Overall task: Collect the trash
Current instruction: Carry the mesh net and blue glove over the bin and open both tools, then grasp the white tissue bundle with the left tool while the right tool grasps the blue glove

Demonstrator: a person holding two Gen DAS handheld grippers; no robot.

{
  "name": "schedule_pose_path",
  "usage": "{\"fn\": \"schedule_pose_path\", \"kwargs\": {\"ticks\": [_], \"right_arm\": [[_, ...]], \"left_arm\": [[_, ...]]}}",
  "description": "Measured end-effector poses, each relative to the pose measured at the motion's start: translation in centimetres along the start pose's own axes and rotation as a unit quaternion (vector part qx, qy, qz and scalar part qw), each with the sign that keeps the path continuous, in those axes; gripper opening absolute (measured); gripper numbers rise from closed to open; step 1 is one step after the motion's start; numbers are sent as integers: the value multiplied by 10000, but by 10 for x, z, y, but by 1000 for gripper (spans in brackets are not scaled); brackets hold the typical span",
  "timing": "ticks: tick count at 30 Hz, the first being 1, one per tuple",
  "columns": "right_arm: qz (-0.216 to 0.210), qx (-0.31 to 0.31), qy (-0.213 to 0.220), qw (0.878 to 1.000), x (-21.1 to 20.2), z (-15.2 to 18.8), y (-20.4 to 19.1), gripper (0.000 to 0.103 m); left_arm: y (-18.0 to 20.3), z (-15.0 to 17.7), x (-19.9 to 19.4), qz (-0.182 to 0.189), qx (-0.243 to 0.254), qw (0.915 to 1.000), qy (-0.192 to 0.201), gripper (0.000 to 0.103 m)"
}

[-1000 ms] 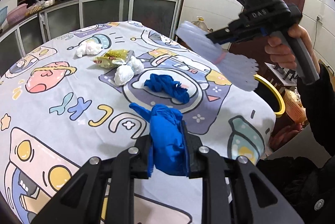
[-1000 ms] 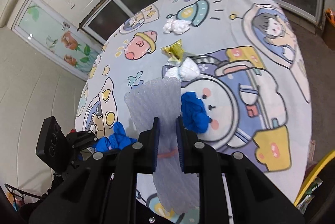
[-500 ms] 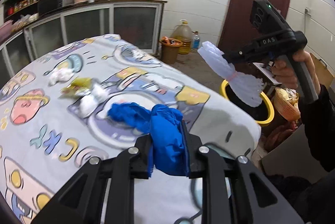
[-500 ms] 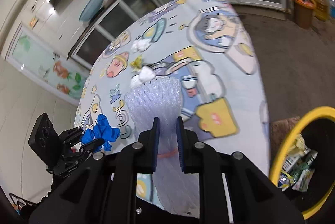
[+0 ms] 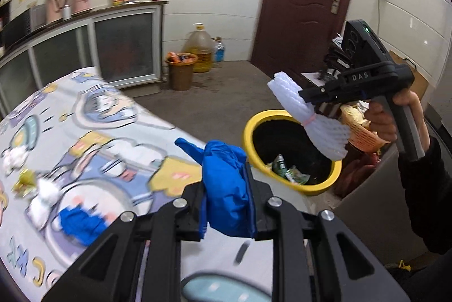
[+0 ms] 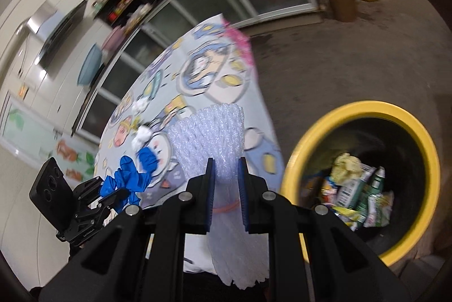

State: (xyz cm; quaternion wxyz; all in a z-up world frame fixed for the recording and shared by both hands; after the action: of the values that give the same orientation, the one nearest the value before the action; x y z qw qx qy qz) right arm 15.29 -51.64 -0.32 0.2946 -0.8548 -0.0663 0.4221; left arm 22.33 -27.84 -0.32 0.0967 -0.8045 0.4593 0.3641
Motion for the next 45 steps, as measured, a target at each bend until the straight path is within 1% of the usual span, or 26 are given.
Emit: {"fn": "schedule_pose_path", "kwargs": {"ticks": [4,8,16,22,25,27,28,29,31,32,33,34,35,36,39,42,44,45], "right_arm": [[193,293,131,9993,-15,6,39,16],[298,538,205,9979,-23,12,69,16],[763,964,215,9922,-19,26,130,16],[882,1284,92,9878,-5,37,164,16],[942,1350,45,9864,0,38,172,16],[932,1424,42,9854,2,38,178,17],[962,1482,70,9842,1,38,181,18],[1020,1500,98,9834,-1,37,184,19],[1164,1497,127,9818,-4,37,187,20],[1201,1530,148,9808,-6,36,191,20],[1211,1569,164,9800,-8,36,193,22],[1217,1598,176,9795,-9,36,195,26],[1256,1647,209,9781,-12,37,199,29],[1291,1673,235,9771,-15,38,202,34],[1329,1723,283,9756,-20,39,205,39],[1400,1677,249,9755,-18,39,202,39],[1378,1633,265,9765,-17,38,194,39],[1409,1510,277,9780,-16,37,187,39]], "left_arm": [[20,-13,30,219,36,9997,-121,19],[50,-26,65,434,184,9985,-262,19],[95,-36,118,672,432,9958,-453,19],[118,-32,157,770,446,9936,-688,19],[127,-30,172,819,451,9925,-787,19],[132,-30,180,926,427,9912,-839,20],[135,-30,182,924,410,9914,-828,22],[135,-31,182,935,382,9915,-815,27],[134,-32,182,985,270,9917,-785,50],[132,-33,179,956,232,9924,-736,56],[130,-33,177,960,196,9928,-685,66],[129,-32,174,975,166,9930,-643,70],[125,-32,170,991,109,9931,-610,70],[121,-31,168,998,43,9932,-599,71],[108,-29,160,1019,-131,9931,-560,73],[90,-28,150,865,-190,9948,-501,74],[75,-28,141,807,-276,9954,-442,74],[68,-27,134,782,-315,9957,-396,74]]}}
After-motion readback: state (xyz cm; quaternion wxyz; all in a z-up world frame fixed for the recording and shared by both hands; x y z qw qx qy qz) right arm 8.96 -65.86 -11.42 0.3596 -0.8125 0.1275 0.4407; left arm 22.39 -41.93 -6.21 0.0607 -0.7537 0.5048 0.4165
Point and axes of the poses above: each gripper's, at about its wrist camera, not at the fingertips, and x roughly the way its jaws point, y to its right, z to its underside, the point moved 7 cm from there along x, roughly the way its jaws point, and after that the axes turned 4 degrees about -x, right-handed, at the moved point
